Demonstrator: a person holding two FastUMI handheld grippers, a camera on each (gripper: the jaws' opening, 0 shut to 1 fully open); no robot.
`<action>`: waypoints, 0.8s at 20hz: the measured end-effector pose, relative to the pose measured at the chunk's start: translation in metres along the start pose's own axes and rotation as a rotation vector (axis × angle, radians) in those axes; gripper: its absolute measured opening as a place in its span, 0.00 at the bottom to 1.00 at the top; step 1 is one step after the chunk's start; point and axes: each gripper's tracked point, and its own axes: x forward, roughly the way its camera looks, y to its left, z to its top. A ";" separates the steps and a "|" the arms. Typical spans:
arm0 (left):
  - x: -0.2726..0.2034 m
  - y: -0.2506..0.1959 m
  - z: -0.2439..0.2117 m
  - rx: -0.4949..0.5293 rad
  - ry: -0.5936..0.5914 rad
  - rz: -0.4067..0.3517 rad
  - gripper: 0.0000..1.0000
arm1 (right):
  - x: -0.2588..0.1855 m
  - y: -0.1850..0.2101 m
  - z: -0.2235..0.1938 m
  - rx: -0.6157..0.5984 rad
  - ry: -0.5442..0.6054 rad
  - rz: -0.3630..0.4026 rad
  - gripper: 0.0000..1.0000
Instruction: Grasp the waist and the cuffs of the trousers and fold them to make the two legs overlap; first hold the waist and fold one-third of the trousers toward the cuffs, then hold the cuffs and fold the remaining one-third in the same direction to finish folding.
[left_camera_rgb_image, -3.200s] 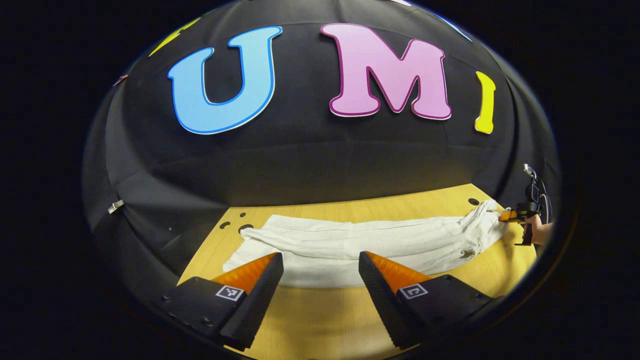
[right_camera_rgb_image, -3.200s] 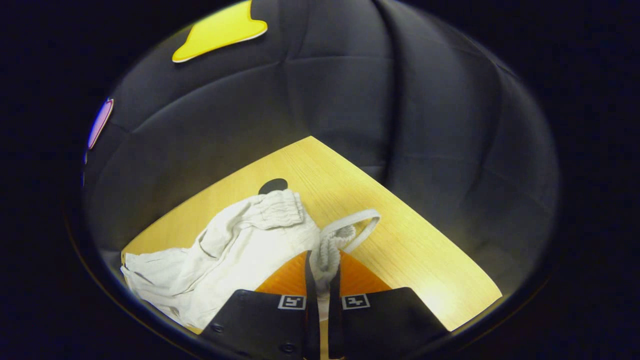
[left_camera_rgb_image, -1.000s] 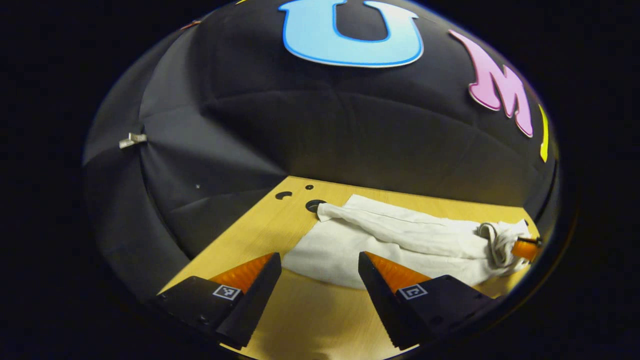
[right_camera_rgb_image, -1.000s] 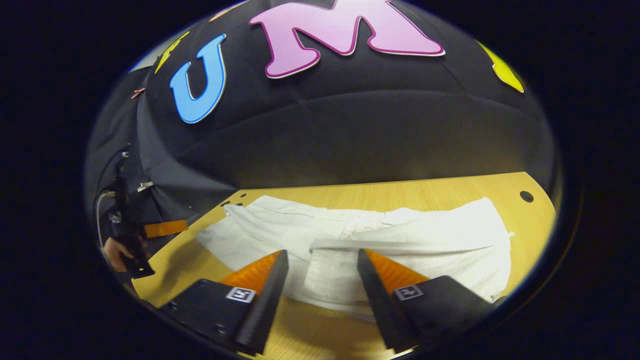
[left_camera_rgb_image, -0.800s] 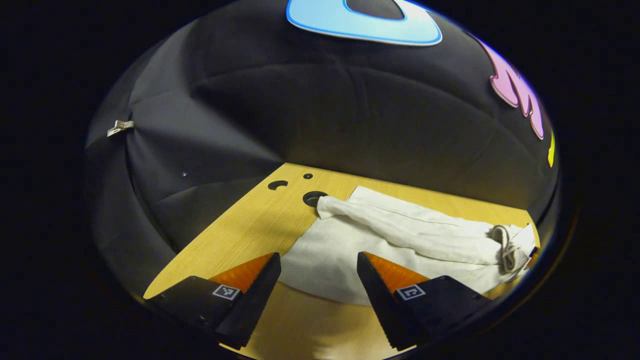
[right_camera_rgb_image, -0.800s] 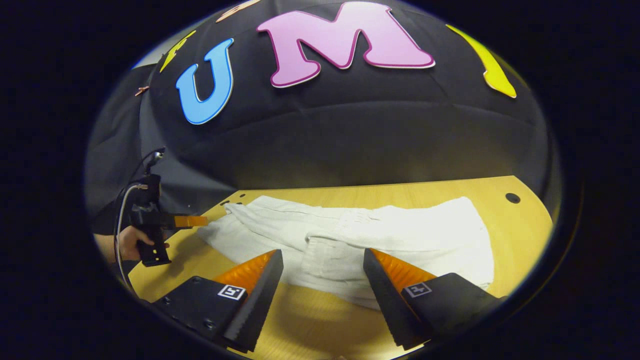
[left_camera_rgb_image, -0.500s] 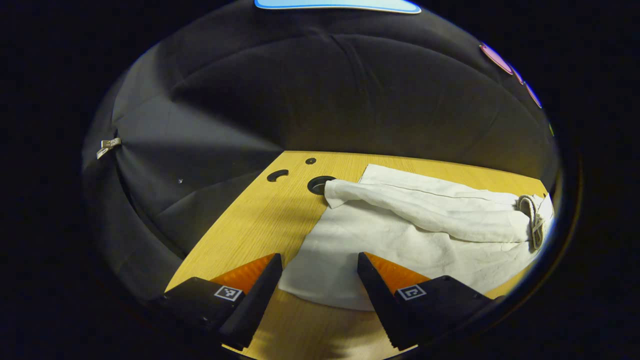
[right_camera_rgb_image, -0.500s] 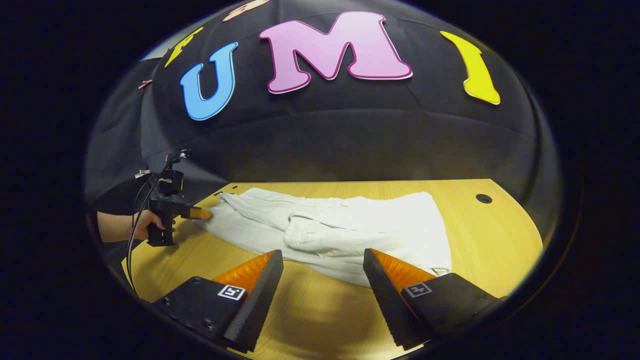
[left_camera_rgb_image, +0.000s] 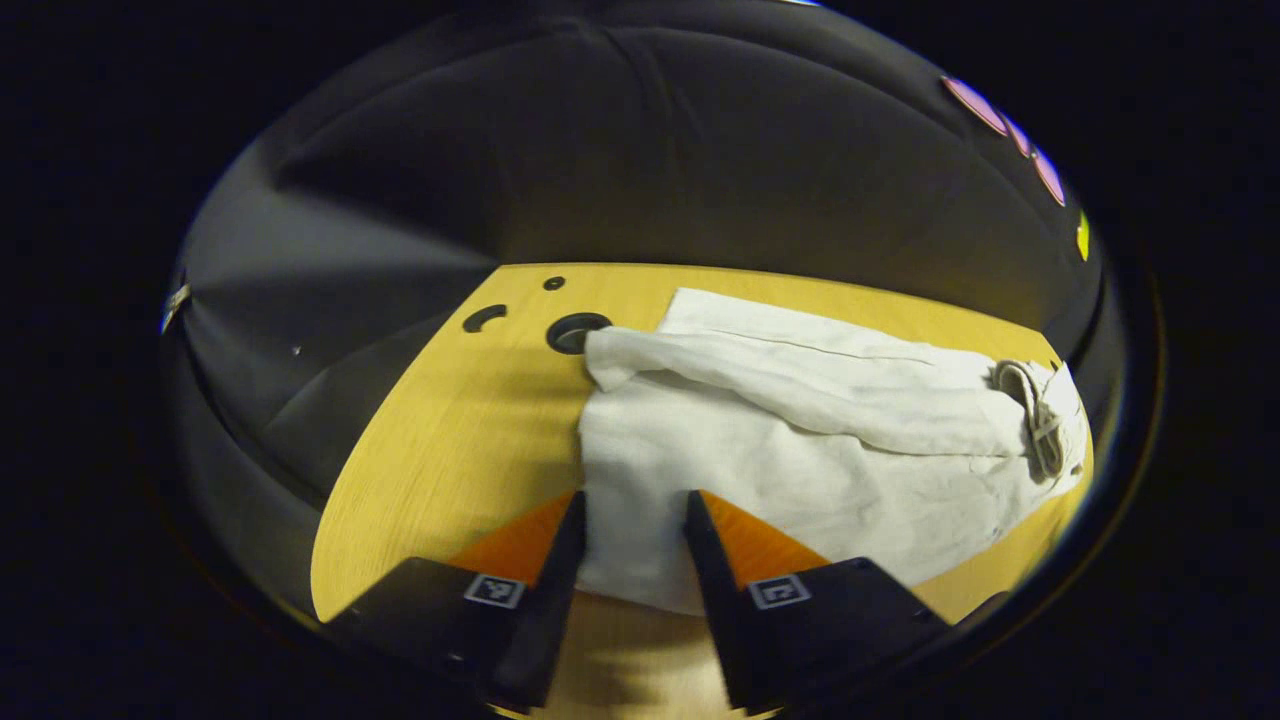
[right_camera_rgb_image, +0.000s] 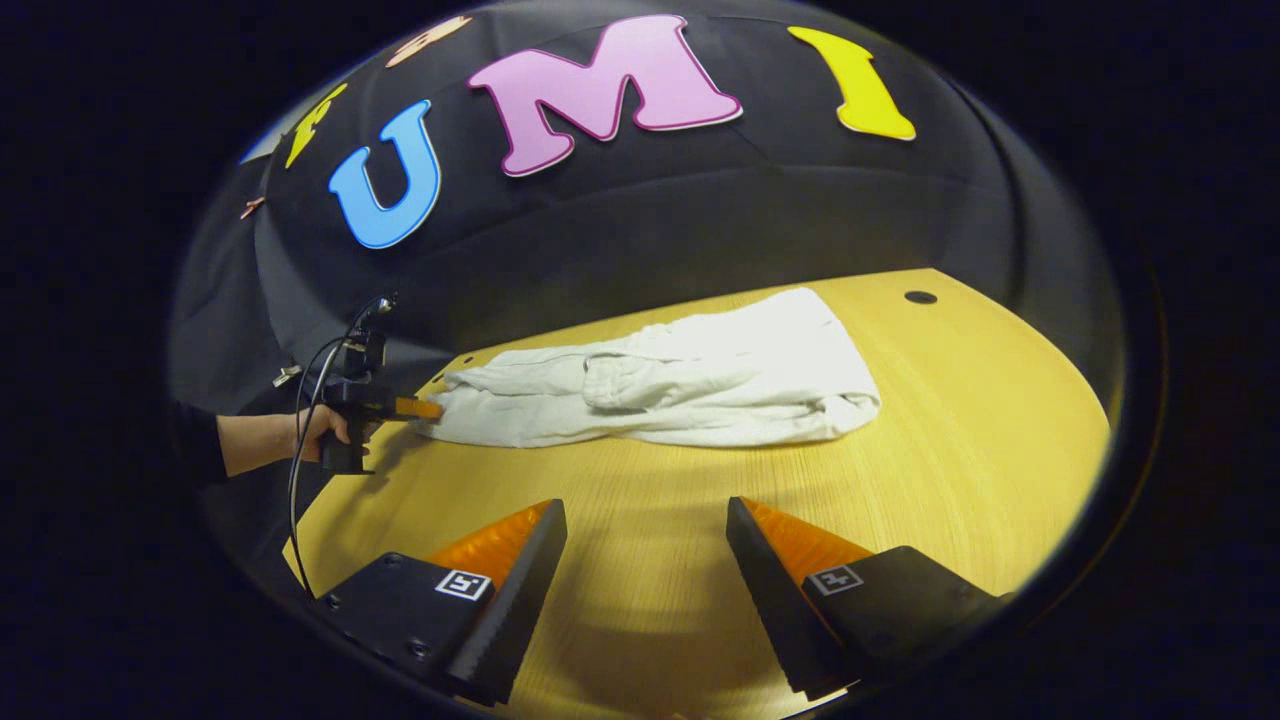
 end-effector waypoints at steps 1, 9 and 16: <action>0.001 -0.004 -0.001 0.009 0.008 0.009 0.54 | -0.002 0.000 -0.003 0.006 0.005 -0.006 0.98; -0.002 -0.019 -0.002 0.023 0.028 0.022 0.07 | -0.019 -0.012 0.008 -0.004 -0.040 -0.042 0.98; -0.018 -0.039 0.021 -0.085 -0.057 -0.015 0.06 | -0.049 -0.037 0.042 0.017 -0.058 -0.104 0.98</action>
